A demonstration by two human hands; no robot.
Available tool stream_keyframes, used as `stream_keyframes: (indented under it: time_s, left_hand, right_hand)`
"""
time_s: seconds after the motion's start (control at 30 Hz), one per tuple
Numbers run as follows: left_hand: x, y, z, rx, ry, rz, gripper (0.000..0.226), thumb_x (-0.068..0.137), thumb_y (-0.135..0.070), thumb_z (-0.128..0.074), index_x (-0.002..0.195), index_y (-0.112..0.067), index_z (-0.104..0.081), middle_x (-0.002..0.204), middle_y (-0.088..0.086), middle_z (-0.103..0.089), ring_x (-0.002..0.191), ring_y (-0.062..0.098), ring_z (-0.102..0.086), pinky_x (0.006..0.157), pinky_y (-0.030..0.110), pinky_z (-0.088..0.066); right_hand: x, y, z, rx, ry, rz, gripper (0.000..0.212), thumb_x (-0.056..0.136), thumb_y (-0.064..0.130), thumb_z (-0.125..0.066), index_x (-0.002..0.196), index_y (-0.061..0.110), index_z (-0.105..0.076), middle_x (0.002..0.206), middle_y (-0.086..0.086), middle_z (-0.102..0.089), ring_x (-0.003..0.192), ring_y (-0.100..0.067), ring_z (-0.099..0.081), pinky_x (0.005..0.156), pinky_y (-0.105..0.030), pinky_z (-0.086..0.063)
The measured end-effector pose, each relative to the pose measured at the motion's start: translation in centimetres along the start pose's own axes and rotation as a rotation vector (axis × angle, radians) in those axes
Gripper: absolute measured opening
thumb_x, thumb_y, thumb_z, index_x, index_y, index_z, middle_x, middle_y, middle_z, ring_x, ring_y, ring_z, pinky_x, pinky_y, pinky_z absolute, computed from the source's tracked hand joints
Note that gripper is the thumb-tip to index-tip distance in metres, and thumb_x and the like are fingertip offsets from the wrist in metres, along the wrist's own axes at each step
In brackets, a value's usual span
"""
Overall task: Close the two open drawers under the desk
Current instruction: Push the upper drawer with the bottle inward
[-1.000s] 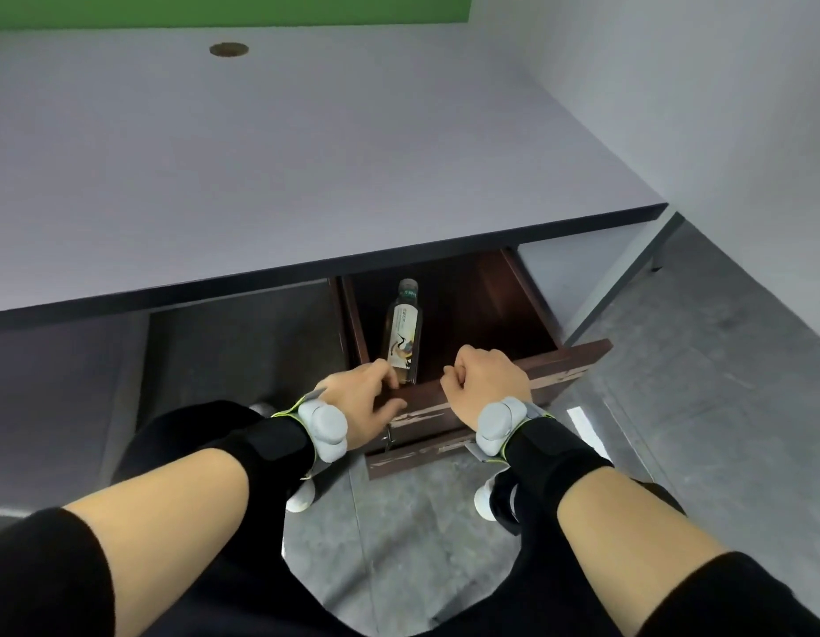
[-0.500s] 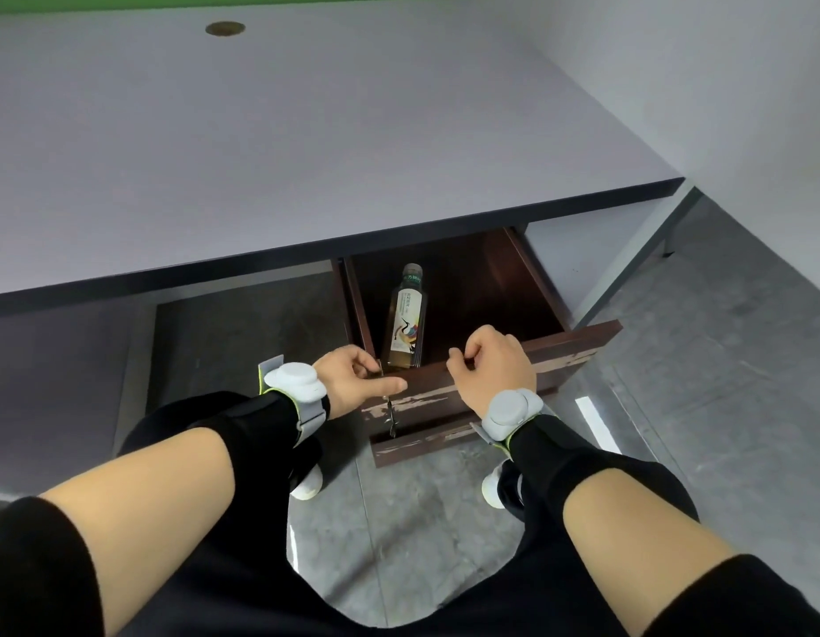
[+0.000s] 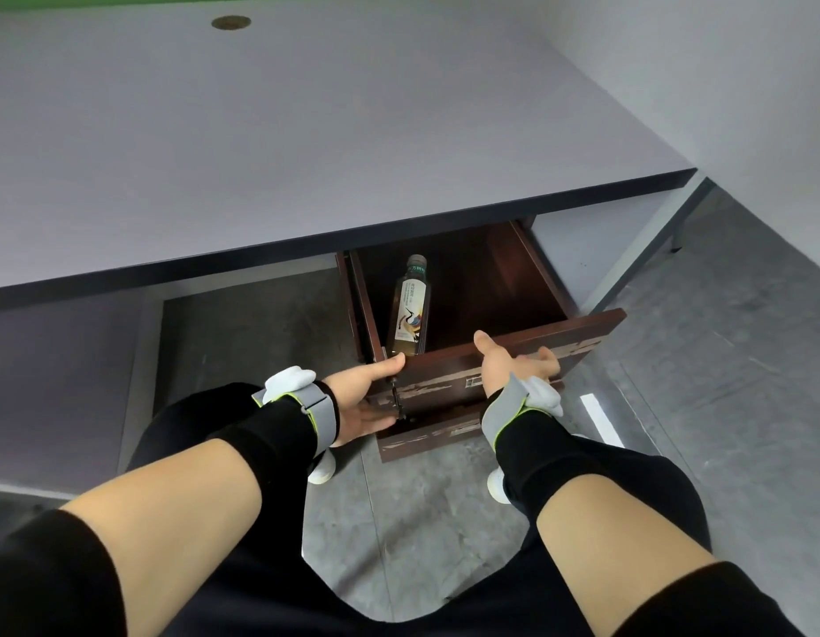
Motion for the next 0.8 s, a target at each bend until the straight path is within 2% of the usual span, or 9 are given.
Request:
stream_keyframes:
  time_s: [0.07, 0.17, 0.33, 0.6, 0.8]
  left_hand:
    - [0.2, -0.2, 0.0, -0.024, -0.017, -0.012, 0.069, 0.05, -0.045, -0.091, 0.109, -0.016, -0.068, 0.104, 0.009, -0.075, 0.091, 0.023, -0.074, 0.064, 0.03, -0.059]
    - [0.4, -0.7, 0.1, -0.018, -0.022, -0.026, 0.061, 0.055, -0.044, -0.09, 0.104, -0.015, -0.068, 0.094, 0.009, -0.077, 0.089, 0.023, -0.074, 0.062, 0.029, -0.059]
    - [1.0, -1.3, 0.0, -0.045, -0.05, -0.082, 0.059, 0.063, -0.046, -0.085, 0.109, -0.015, -0.066, 0.104, 0.011, -0.075, 0.094, 0.024, -0.073, 0.071, 0.031, -0.058]
    - [2.2, -2.6, 0.4, -0.031, -0.126, -0.192, 0.068, 0.064, -0.054, -0.082, 0.117, -0.017, -0.062, 0.105, 0.008, -0.076, 0.097, 0.024, -0.073, 0.093, 0.039, -0.054]
    - [2.9, -4.4, 0.7, -0.075, -0.186, -0.236, 0.07, 0.064, -0.058, -0.079, 0.118, -0.017, -0.062, 0.11, 0.006, -0.074, 0.101, 0.025, -0.071, 0.091, 0.037, -0.054]
  right_hand:
    - [0.3, -0.2, -0.1, -0.091, 0.021, -0.014, 0.101, 0.065, 0.063, -0.072, 0.145, 0.026, -0.021, 0.139, -0.01, -0.045, 0.12, -0.032, -0.047, 0.099, -0.041, -0.034]
    - [0.8, 0.0, -0.6, -0.106, 0.089, -0.009, 0.102, 0.068, 0.067, -0.067, 0.148, 0.029, -0.015, 0.148, -0.011, -0.039, 0.13, -0.036, -0.039, 0.104, -0.047, -0.029]
    - [1.4, 0.4, -1.5, -0.156, 0.133, 0.028, 0.101, 0.071, 0.072, -0.06, 0.149, 0.032, -0.01, 0.149, -0.006, -0.039, 0.132, -0.035, -0.04, 0.106, -0.05, -0.026]
    - [2.1, 1.5, -3.1, -0.192, 0.118, 0.099, 0.107, 0.064, 0.083, -0.052, 0.149, 0.034, -0.011, 0.15, -0.002, -0.039, 0.129, -0.034, -0.045, 0.103, -0.05, -0.031]
    - [2.9, 2.7, -4.8, -0.269, 0.097, 0.164, 0.115, 0.055, 0.096, -0.035, 0.149, 0.035, -0.012, 0.148, 0.0, -0.043, 0.125, -0.034, -0.051, 0.101, -0.047, -0.035]
Point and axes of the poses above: each hand's wrist, its own x-axis towards the middle knuckle, its own z-axis out of the back of the hand, y = z × x, the point moved 5 cm from there along x, towards the middle knuckle
